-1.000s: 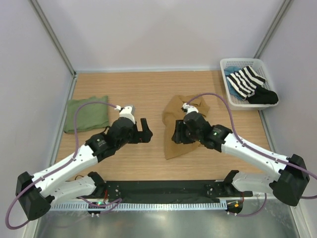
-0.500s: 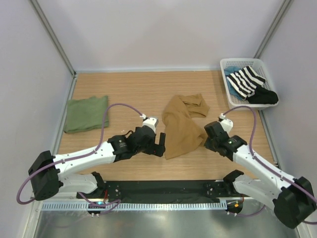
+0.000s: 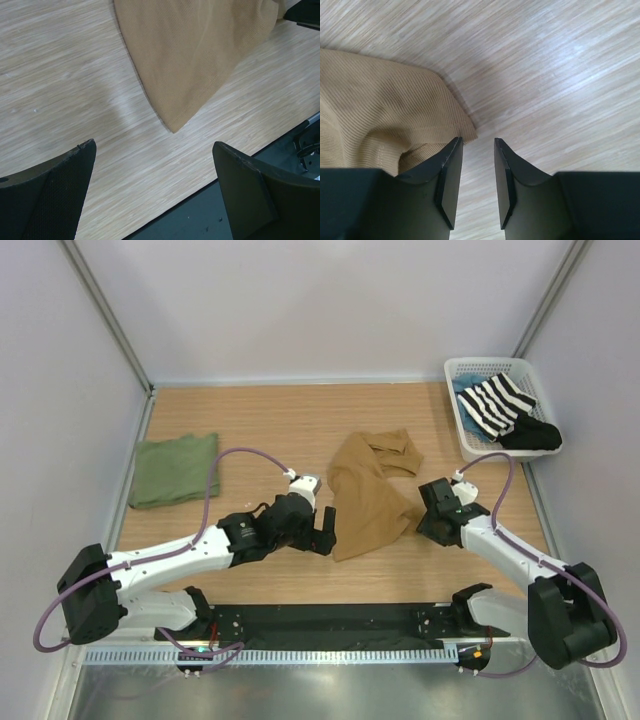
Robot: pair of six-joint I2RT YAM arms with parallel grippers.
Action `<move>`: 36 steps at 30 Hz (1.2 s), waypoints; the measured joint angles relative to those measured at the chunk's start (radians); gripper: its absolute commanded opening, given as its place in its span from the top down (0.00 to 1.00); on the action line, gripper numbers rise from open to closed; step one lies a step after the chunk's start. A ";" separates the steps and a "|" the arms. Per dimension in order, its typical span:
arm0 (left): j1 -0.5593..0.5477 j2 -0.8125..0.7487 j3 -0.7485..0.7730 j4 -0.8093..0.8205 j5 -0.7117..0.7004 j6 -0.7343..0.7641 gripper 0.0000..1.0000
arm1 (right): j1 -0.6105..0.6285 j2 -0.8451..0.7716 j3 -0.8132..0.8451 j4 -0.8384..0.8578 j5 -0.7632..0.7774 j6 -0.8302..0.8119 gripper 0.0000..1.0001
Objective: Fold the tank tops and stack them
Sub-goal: Flatten the tank top out
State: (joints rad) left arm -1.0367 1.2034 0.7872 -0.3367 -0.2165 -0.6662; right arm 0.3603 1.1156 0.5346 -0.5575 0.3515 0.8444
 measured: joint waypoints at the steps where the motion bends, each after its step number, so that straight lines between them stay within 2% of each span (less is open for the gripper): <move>1: 0.000 0.000 0.000 0.001 0.000 0.001 0.00 | -0.007 0.014 0.000 0.014 -0.008 -0.004 0.62; 6: 0.000 -0.006 0.000 0.004 0.002 0.011 0.00 | -0.028 0.070 -0.007 0.084 -0.046 -0.012 0.64; 8: 0.000 -0.011 0.000 0.004 0.002 0.017 0.00 | -0.031 0.083 -0.008 0.109 -0.053 -0.019 0.81; 9: 0.000 -0.013 0.000 0.004 0.002 0.019 0.00 | -0.033 0.090 -0.007 0.123 -0.059 -0.024 0.93; 10: 0.000 -0.015 0.000 0.004 0.001 0.021 0.00 | -0.035 0.096 -0.007 0.135 -0.066 -0.028 0.99; 14: 0.000 -0.016 0.000 0.004 0.002 0.028 0.00 | -0.037 0.098 0.003 0.145 -0.085 -0.038 0.99; 18: -0.001 -0.005 0.011 -0.003 0.002 0.057 0.00 | -0.037 0.054 0.093 0.071 -0.115 -0.087 0.99; 20: -0.004 0.016 0.042 -0.006 0.000 0.080 0.00 | -0.037 0.016 0.187 0.031 -0.144 -0.114 0.99; 22: -0.009 0.042 0.084 -0.011 -0.001 0.101 0.05 | -0.035 -0.011 0.313 0.002 -0.176 -0.143 0.99; 28: -0.050 0.116 0.230 -0.009 -0.047 0.180 0.01 | -0.020 -0.025 0.653 -0.068 -0.276 -0.193 0.99; 32: -0.080 0.135 0.305 0.014 -0.080 0.229 0.01 | -0.006 0.004 0.807 -0.130 -0.327 -0.209 0.99; 36: -0.084 0.136 0.356 0.068 -0.106 0.270 0.03 | 0.011 0.039 0.890 -0.167 -0.365 -0.215 0.99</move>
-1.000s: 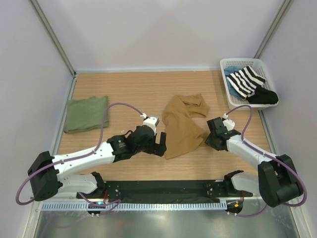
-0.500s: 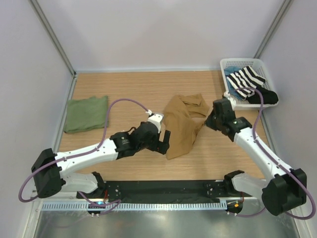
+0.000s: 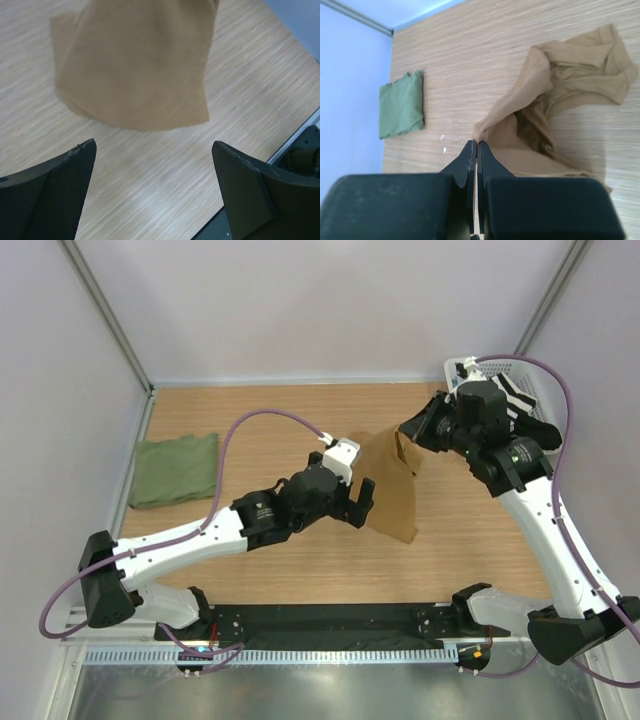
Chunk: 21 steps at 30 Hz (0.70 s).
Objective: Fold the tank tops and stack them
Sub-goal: Flatten the tank top out
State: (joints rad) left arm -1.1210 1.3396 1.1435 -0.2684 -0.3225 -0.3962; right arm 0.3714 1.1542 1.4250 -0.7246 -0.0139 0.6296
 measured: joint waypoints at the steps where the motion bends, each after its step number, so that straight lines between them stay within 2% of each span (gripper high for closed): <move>1: 0.000 0.000 0.010 0.018 -0.005 0.012 0.03 | 0.005 0.005 0.009 -0.010 -0.010 0.000 0.99; 8: 0.000 0.000 0.031 0.132 -0.030 0.037 0.04 | 0.026 0.016 0.013 -0.046 -0.100 0.000 0.99; 13: 0.000 0.000 0.031 0.191 0.008 0.047 0.04 | 0.027 0.016 0.014 -0.049 -0.160 0.000 0.99; 18: 0.000 0.034 0.032 0.272 0.018 0.068 0.11 | 0.032 0.016 0.014 -0.047 -0.209 0.010 0.99; 21: 0.000 0.090 0.054 0.287 0.005 0.079 0.21 | 0.033 0.016 0.014 -0.042 -0.231 0.023 0.99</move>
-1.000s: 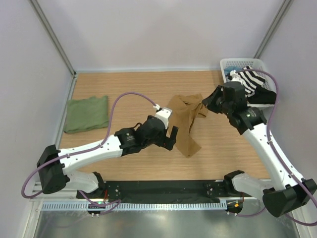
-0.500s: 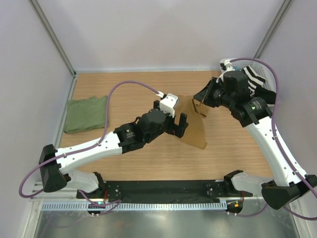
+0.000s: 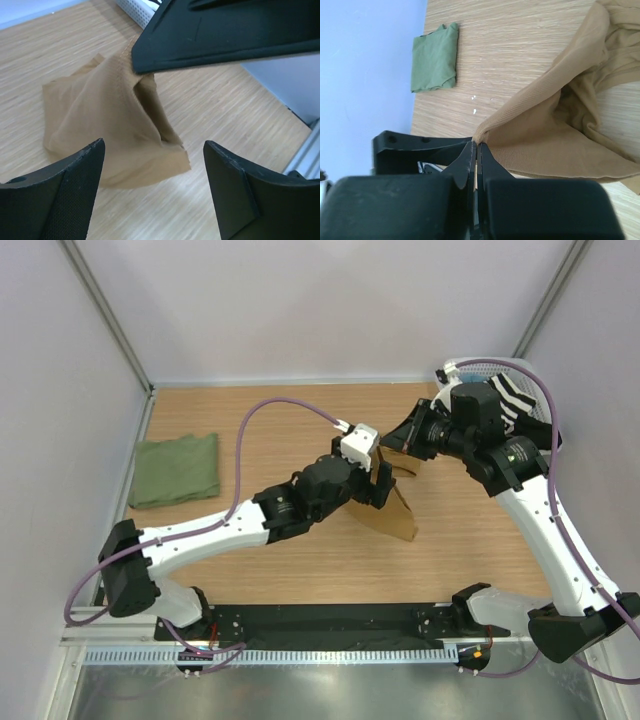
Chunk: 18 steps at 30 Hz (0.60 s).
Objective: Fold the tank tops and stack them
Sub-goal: Flatten the tank top out
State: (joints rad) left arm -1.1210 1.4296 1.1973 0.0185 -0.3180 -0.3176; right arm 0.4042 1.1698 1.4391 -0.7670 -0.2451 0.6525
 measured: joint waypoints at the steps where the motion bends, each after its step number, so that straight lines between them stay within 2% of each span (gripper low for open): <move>1: 0.000 0.019 0.011 0.000 -0.006 0.005 0.35 | 0.000 0.000 0.000 0.004 -0.006 0.004 0.99; 5: 0.000 0.089 0.040 0.029 -0.082 0.027 0.63 | 0.001 -0.003 -0.007 0.023 -0.030 0.016 0.99; 6: 0.000 0.095 0.040 0.038 -0.095 0.035 0.84 | 0.001 -0.008 -0.011 0.026 -0.032 0.018 0.98; 7: 0.000 0.099 0.039 0.050 -0.107 0.036 0.99 | 0.001 -0.012 -0.014 0.026 -0.033 0.019 0.92; 8: 0.000 0.100 0.036 0.060 -0.114 0.047 1.00 | 0.001 -0.017 -0.017 0.026 -0.034 0.021 0.82; 9: 0.000 0.099 0.035 0.066 -0.120 0.060 1.00 | 0.001 -0.022 -0.019 0.026 -0.034 0.021 0.57; 11: 0.000 0.097 0.034 0.068 -0.127 0.069 1.00 | 0.001 -0.032 -0.021 0.029 -0.030 0.019 0.38; 13: 0.000 0.080 0.020 0.058 -0.136 0.071 1.00 | 0.001 -0.048 -0.031 0.034 -0.011 0.008 0.24; 15: 0.000 0.013 -0.045 0.021 -0.154 0.065 1.00 | 0.001 -0.074 -0.065 0.049 0.030 -0.010 0.23; 18: 0.013 -0.177 -0.196 -0.067 -0.175 0.008 1.00 | 0.001 -0.105 -0.125 0.054 0.090 -0.025 0.24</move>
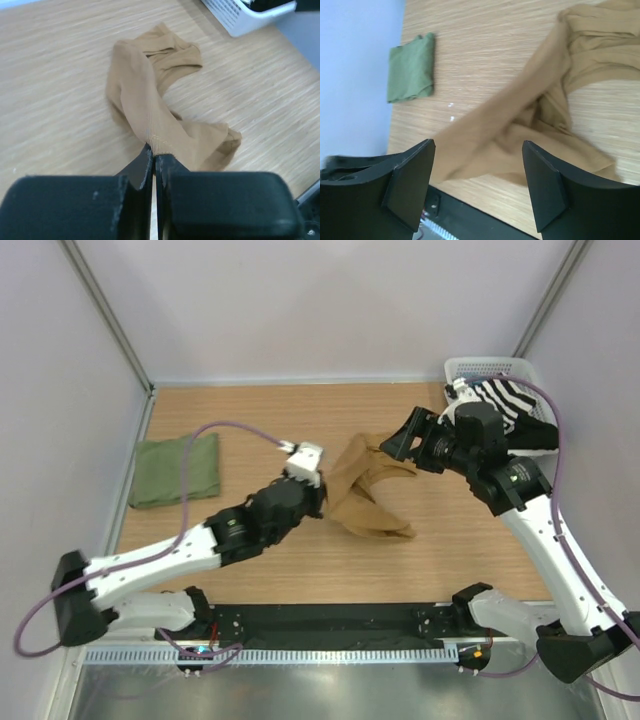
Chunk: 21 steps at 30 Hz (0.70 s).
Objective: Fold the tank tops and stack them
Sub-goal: Flatten the tank top out
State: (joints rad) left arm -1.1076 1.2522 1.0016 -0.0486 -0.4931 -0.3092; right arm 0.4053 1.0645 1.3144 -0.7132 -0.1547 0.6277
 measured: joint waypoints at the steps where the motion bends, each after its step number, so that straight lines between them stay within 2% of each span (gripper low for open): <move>1: 0.011 -0.082 -0.059 -0.029 -0.005 -0.033 1.00 | 0.000 -0.003 -0.022 0.004 0.018 -0.004 0.26; 2: 0.022 -0.151 -0.109 -0.044 -0.007 -0.062 1.00 | 0.000 0.000 -0.047 0.014 0.032 -0.008 0.29; 3: 0.035 -0.251 -0.185 -0.064 -0.012 -0.110 1.00 | 0.000 0.009 -0.072 0.021 0.045 -0.013 0.30; 7: 0.051 -0.465 -0.348 -0.163 -0.025 -0.238 1.00 | 0.000 0.086 -0.165 0.058 0.106 -0.024 0.30; 10: 0.051 -0.519 -0.370 -0.283 -0.074 -0.322 1.00 | 0.000 0.169 -0.223 0.084 0.153 -0.029 0.33; 14: 0.051 -0.553 -0.370 -0.492 -0.223 -0.509 1.00 | -0.001 0.288 -0.260 0.140 0.184 -0.032 0.39; 21: 0.075 -0.596 -0.405 -0.647 -0.352 -0.699 1.00 | 0.000 0.556 -0.198 0.238 0.203 -0.034 0.47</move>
State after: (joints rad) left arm -1.0325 0.6563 0.5968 -0.6956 -0.8448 -1.0080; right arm 0.4057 1.6203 1.1160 -0.4747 0.0483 0.5934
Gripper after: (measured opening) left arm 0.005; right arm 0.540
